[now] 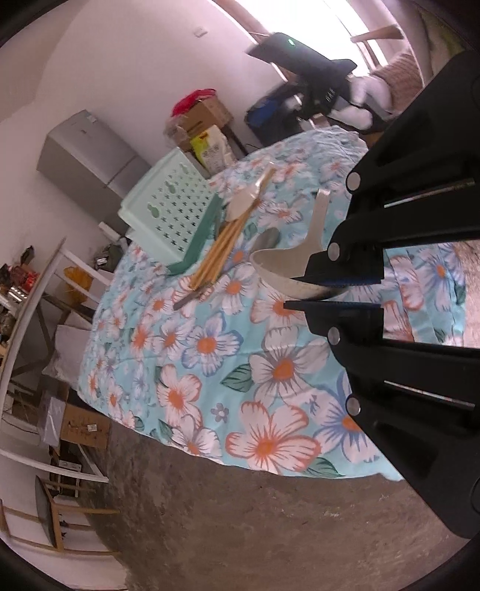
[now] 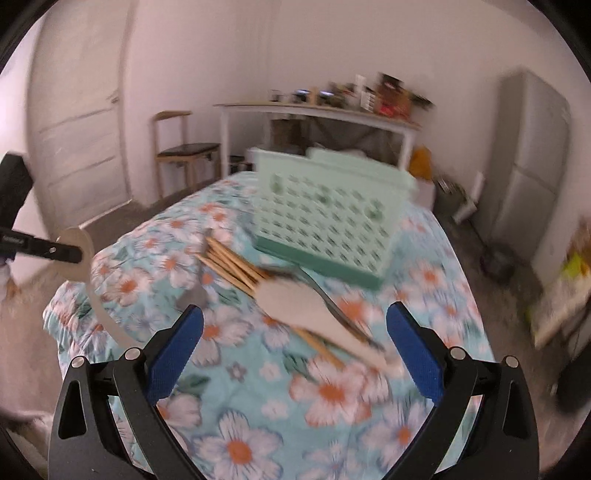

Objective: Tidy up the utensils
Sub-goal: 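Grasp the metal spoon beside the chopsticks with the right tool, then carry the metal spoon into the green holder and open the right tool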

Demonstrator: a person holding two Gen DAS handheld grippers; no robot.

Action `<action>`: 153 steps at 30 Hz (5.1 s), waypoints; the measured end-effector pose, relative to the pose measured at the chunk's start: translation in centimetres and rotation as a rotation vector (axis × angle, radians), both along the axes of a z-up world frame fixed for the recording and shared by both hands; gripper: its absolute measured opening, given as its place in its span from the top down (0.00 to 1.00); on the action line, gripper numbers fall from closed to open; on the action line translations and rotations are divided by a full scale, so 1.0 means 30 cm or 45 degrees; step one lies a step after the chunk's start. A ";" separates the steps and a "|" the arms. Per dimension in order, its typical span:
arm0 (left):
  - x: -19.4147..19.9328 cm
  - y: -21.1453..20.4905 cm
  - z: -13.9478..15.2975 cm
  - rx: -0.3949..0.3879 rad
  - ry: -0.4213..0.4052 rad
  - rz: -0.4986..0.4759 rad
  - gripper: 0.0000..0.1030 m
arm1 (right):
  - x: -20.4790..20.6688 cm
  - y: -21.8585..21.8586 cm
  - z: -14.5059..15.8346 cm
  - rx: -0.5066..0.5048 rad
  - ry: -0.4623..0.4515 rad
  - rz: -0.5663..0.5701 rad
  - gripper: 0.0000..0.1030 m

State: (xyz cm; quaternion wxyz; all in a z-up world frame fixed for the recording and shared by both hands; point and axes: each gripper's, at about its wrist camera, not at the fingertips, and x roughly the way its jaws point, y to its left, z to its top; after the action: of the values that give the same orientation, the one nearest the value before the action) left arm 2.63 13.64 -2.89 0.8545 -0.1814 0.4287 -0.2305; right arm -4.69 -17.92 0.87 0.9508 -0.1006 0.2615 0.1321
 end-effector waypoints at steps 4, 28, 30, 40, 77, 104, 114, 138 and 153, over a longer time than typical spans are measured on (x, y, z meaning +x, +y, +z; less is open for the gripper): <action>0.023 -0.006 -0.055 0.017 0.053 -0.018 0.95 | 0.032 0.108 0.012 -0.162 -0.008 0.180 0.13; 0.129 0.025 -0.188 -0.079 0.106 -0.074 0.94 | 0.196 0.386 -0.195 -0.643 0.156 0.634 0.71; 0.137 0.030 -0.191 -0.084 0.105 -0.076 0.94 | 0.202 0.392 -0.201 -0.630 0.155 0.636 0.78; 0.158 0.035 -0.187 -0.100 0.079 -0.076 0.94 | 0.197 0.384 -0.121 -0.428 0.212 0.584 0.97; -0.004 0.063 -0.149 0.075 0.027 0.174 0.93 | 0.227 0.498 -0.074 -0.334 0.135 0.756 0.96; 0.010 0.069 -0.178 0.047 0.047 0.179 0.93 | 0.328 0.530 -0.165 -0.279 0.266 0.681 0.88; 0.007 0.064 -0.176 0.038 0.048 0.192 0.92 | 0.233 0.496 -0.159 -0.535 0.111 0.777 0.59; -0.136 0.158 -0.186 0.057 0.028 0.185 0.93 | 0.261 0.681 -0.164 -1.073 0.024 1.517 0.47; -0.145 0.163 -0.188 0.050 0.013 0.195 0.93 | 0.334 0.638 -0.110 -0.577 0.226 1.315 0.76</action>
State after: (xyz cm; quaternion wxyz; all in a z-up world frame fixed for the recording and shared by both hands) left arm -1.71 18.54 -8.53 0.8709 -0.1981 0.4223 -0.1549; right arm 5.33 1.20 -2.42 0.6920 -0.4054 0.2791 0.5282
